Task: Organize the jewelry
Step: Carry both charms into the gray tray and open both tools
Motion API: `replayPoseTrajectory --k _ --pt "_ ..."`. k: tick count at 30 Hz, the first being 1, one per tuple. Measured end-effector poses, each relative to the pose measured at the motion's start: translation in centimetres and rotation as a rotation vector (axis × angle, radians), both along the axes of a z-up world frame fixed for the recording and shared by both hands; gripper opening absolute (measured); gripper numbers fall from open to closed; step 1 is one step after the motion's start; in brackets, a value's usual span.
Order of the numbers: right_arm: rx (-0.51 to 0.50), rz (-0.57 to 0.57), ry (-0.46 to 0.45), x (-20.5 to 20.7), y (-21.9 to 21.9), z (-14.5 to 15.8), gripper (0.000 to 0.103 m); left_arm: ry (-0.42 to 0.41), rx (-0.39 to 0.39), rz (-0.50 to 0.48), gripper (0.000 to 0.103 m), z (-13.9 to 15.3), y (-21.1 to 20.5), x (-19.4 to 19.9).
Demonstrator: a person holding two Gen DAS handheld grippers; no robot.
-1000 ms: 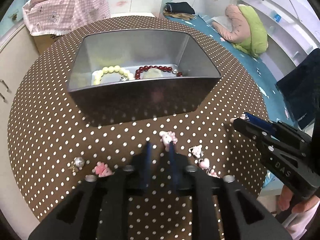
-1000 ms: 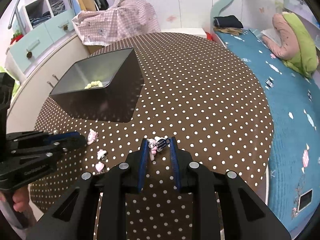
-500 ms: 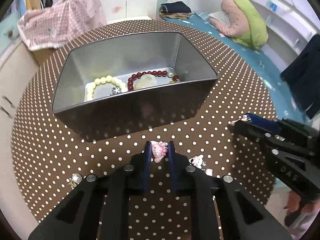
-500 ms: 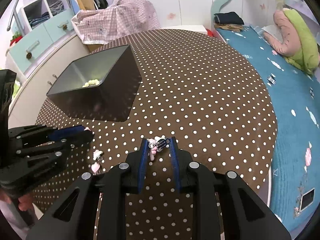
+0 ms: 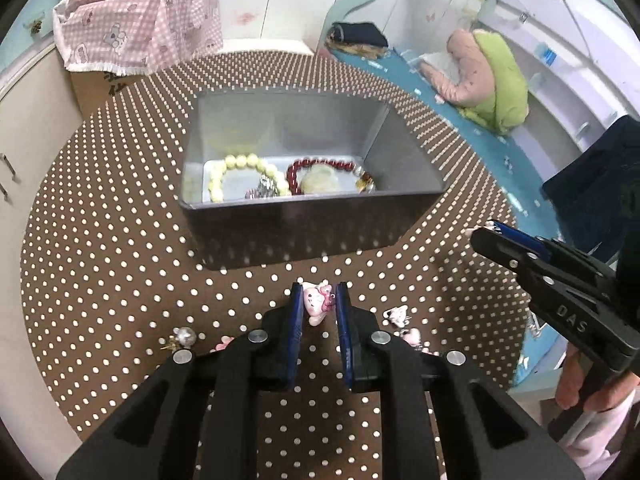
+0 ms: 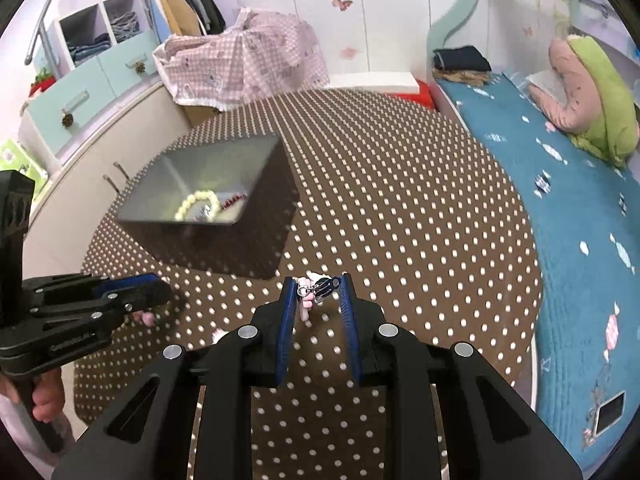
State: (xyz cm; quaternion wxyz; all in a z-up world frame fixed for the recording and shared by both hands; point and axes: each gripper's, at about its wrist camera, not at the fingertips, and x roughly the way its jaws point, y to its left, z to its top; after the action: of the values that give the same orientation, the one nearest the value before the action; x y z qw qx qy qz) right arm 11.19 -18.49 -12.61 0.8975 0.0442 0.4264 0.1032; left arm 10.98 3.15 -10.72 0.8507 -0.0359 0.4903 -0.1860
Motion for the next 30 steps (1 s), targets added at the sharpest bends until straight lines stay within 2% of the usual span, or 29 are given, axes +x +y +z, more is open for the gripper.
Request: replayPoseTrajectory --k 9,19,24,30 --pt "-0.005 0.033 -0.085 0.3 1.5 3.4 0.023 -0.079 -0.108 0.004 0.015 4.4 2.0 0.1" --pt "0.062 0.1 -0.125 3.0 3.5 6.5 0.023 -0.146 -0.131 0.043 0.015 8.1 2.6 3.7" --pt "0.071 0.122 -0.097 5.1 4.3 6.4 0.023 -0.099 -0.148 0.06 0.015 7.7 2.7 6.2" --pt "0.107 0.118 -0.025 7.3 4.7 5.2 0.023 0.016 -0.184 0.077 0.015 5.6 2.8 8.7"
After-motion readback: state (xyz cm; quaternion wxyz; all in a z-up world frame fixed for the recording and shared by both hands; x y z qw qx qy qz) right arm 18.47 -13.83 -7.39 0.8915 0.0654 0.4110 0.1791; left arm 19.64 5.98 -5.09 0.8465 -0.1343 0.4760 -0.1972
